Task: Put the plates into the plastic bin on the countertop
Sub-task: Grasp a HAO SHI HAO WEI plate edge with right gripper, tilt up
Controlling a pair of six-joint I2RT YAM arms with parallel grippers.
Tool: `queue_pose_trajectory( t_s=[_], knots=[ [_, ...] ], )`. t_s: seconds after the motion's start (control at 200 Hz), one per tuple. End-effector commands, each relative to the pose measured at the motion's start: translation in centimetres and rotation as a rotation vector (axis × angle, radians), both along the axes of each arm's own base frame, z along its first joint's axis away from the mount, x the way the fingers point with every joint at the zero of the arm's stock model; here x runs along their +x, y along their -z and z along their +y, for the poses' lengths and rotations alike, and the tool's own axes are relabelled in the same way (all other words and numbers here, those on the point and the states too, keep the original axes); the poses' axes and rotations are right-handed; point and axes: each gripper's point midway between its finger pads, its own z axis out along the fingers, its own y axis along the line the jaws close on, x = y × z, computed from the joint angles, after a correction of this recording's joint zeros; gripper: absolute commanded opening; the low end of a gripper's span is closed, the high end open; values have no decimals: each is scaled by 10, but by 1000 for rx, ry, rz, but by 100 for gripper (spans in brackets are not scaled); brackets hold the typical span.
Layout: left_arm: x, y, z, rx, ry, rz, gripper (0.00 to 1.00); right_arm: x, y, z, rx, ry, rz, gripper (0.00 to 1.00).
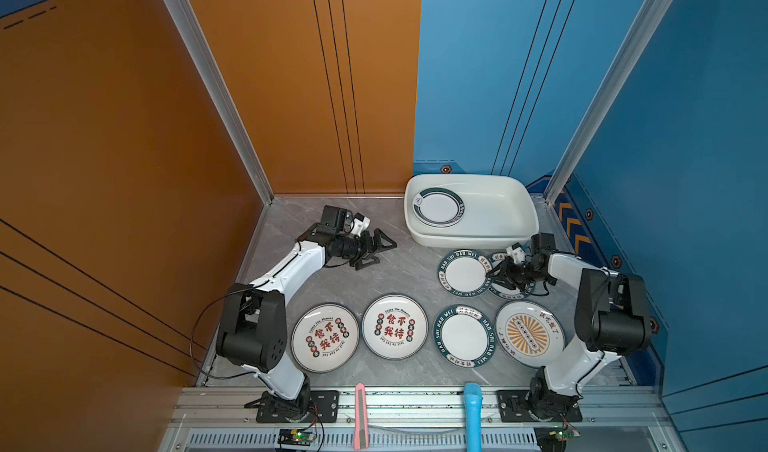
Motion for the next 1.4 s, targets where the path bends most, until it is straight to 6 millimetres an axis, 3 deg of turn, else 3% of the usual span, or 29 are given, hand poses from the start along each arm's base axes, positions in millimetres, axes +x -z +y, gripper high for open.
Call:
queue_pose_trajectory(
  t_s=[0.0,0.551,0.866,1.091,1.396],
  knots=[
    [2,-6,-3,-18,16,-5,97,11,-5,0,20,-15,-33,21],
    [1,-2,-2,-16,20,-1,96,17,-20,2,44,-28,-60,2],
    [-3,-2,-7,-12,39,-8,96,11,-62,8,69,-54,-115,0],
    [-14,-4,-24,-26,97,-32,96,1,-93,18,113,-97,-156,0],
    [-15,-18,-49,-108,145,-105,91,-3,-126,51,168,-175,-206,0]
  ],
)
